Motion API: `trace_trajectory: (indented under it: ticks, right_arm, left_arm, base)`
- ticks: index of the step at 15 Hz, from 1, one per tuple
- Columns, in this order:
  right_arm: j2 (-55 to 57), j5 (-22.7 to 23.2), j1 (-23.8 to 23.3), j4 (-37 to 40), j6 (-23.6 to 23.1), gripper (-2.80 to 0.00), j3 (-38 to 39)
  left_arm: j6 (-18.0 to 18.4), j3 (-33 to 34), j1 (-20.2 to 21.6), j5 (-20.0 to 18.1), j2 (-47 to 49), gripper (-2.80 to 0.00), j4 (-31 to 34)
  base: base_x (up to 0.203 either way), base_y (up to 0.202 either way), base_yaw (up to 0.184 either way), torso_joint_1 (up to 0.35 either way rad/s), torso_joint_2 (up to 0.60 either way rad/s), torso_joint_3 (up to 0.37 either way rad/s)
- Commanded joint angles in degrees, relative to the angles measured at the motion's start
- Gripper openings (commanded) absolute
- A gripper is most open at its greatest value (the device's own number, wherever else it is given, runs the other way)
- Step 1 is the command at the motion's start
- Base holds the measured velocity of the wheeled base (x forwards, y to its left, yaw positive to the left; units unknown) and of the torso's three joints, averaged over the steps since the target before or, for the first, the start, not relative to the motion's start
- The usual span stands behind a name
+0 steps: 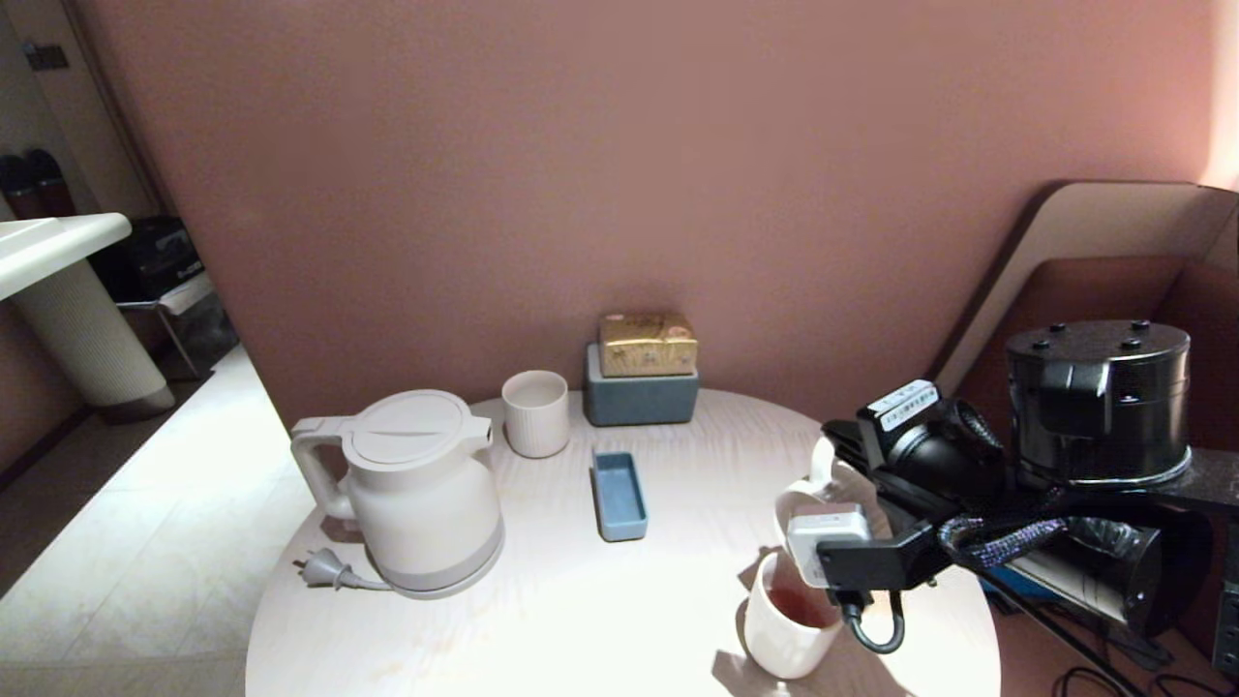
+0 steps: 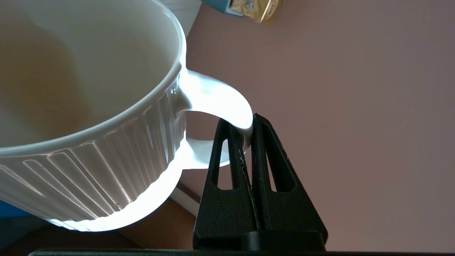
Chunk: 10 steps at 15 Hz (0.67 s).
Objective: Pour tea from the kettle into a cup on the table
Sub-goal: Pour water into another cup
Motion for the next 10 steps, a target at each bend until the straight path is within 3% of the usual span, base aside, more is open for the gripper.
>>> trace_trajectory:
  ticks: [1, 10]
  right_arm:
    - [0.0, -0.5, 0.3, -0.2, -0.7, -2.8, 0.1]
    - [0.0, -2.1, 1.4, -0.3, -2.1, -2.8, 0.0]
  left_arm:
    - [0.0, 0.0, 0.0, 0.0, 0.1, -2.8, 0.0]
    - [0.0, 0.0, 0.0, 0.0, 0.1, -2.8, 0.0]
  base:
    - [0.0, 0.0, 0.0, 0.0, 0.0, 0.0]
    - [0.0, 0.0, 0.0, 0.0, 0.0, 0.0]
